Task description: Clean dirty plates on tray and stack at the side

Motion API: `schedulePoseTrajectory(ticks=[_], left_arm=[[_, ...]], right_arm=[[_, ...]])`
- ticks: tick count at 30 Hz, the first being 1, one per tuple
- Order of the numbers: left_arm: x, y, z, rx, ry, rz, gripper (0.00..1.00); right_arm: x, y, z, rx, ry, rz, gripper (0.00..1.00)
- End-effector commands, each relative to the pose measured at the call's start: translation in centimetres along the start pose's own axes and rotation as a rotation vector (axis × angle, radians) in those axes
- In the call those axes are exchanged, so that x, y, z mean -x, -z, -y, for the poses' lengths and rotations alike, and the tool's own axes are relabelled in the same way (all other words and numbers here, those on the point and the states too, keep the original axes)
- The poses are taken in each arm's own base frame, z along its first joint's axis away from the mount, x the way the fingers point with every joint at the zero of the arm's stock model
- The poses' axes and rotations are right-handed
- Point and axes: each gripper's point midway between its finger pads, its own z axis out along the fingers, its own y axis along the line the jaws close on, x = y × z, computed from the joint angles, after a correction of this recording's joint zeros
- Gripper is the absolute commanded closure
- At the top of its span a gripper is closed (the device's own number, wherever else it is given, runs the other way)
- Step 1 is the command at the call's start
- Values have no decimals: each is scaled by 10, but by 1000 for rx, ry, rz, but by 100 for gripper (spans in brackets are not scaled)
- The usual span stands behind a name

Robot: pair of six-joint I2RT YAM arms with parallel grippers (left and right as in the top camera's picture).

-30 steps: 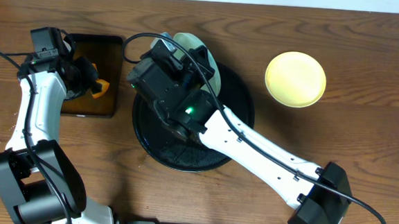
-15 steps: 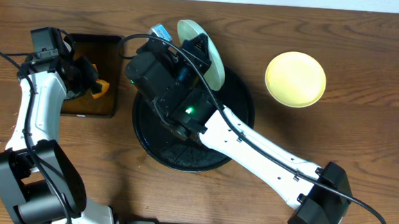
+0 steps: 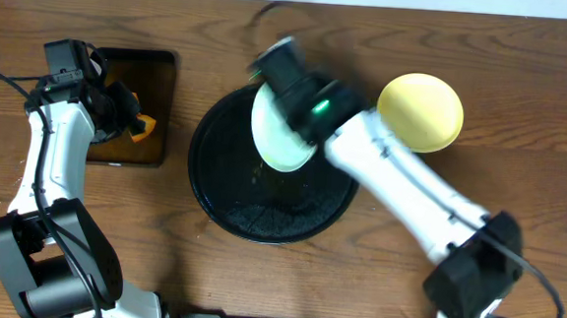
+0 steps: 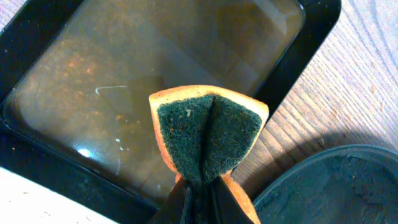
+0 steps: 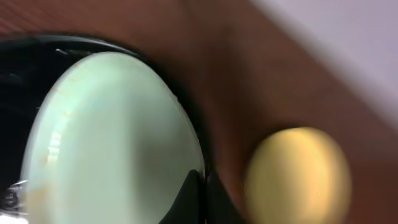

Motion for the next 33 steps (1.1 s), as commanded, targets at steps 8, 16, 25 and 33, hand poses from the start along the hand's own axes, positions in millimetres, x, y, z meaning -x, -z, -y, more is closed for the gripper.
schedulePoseTrajectory(ticks=[8,16,25,33], left_arm=[[-5,-6,-6,22,-9,-19,90],[-5,-6,-6,21,-9,-19,90],[-6,-6,-6,21,-9,-20,90],[-6,-6,-6,22,-9,-20,90]], right_arm=[[-24,11,138,533,-675,-76,99],[-72,-4,188,522,-768,-114,97],[-86,-36,103,389,-627,-265,46],[-103,-68,36,177,-562,-271,49]])
